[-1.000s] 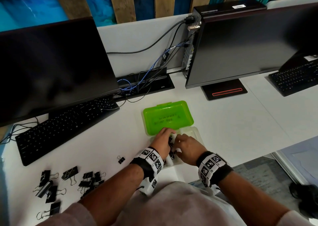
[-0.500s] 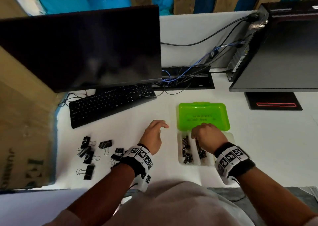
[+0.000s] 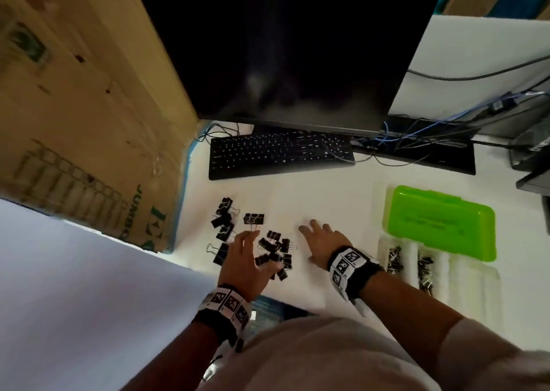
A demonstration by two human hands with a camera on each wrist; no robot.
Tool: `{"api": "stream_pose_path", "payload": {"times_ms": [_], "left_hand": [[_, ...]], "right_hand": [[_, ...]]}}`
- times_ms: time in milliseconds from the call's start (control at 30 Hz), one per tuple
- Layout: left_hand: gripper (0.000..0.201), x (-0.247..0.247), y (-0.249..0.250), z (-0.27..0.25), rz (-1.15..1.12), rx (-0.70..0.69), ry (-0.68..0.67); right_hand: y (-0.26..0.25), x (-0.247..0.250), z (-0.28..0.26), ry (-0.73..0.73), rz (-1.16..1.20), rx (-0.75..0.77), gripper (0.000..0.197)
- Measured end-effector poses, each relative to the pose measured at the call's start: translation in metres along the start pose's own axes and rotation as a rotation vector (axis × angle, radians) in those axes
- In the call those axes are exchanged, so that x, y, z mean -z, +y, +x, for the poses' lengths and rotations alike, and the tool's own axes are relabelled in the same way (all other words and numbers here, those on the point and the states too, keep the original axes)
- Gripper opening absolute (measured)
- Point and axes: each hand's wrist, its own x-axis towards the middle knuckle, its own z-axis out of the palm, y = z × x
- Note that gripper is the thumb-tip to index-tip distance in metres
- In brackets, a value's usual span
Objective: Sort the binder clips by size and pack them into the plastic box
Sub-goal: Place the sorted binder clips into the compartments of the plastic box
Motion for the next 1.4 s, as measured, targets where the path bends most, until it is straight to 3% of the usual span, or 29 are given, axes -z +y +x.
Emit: {"api": "stream_pose_path", "payload": {"times_ms": [133, 300, 467, 567, 700, 800, 867, 967, 1167, 1267, 1333, 1400], "left_hand": [[0.111, -0.005, -0.015, 0.006, 0.054, 0.095, -0.215], [0.132, -0.025, -0.02, 0.02, 0.115, 0.075, -0.303], [0.138, -0.037, -0.012, 0.033, 0.154, 0.019, -0.312], [0.133, -0.042, -0.005, 0.037, 0.192, -0.033, -0.343], [0.115, -0.048, 0.001, 0.04, 0.22, -0.093, -0.383], [0.088, -0.056, 0.005, 0.043, 0.191, -0.14, -0.373], [0.071, -0.061, 0.008, 0.043, 0.177, -0.182, -0.36], [0.054, -0.069, 0.012, 0.043, 0.165, -0.251, -0.342], [0.049, -0.079, 0.016, 0.049, 0.006, -0.298, -0.381], [0.045, -0.081, 0.017, 0.05, -0.046, -0.338, -0.381], [0.052, -0.078, 0.019, 0.05, -0.054, -0.322, -0.402], [0.072, -0.071, 0.019, 0.051, -0.038, -0.298, -0.444]], "right_hand": [[0.016, -0.009, 0.001, 0.083, -0.021, -0.07, 0.05], [0.044, -0.008, -0.006, 0.118, 0.366, -0.139, 0.026], [0.056, 0.011, -0.044, 0.109, 0.92, -0.141, 0.035], [0.07, 0.021, -0.07, 0.178, 1.003, -0.167, 0.04], [0.108, 0.034, -0.108, 0.336, 0.979, -0.291, 0.033], [0.145, 0.029, -0.128, 0.492, 0.826, -0.514, 0.027], [0.16, 0.019, -0.138, 0.485, 0.749, -0.652, 0.026], [0.165, -0.001, -0.146, 0.394, 0.729, -0.737, 0.024], [0.157, -0.03, -0.14, 0.289, 0.6, -0.706, 0.028], [0.149, -0.024, -0.138, 0.392, 0.419, -0.652, 0.032], [0.13, -0.015, -0.131, 0.482, 0.376, -0.547, 0.033], [0.101, -0.008, -0.118, 0.435, 0.39, -0.359, 0.033]]}}
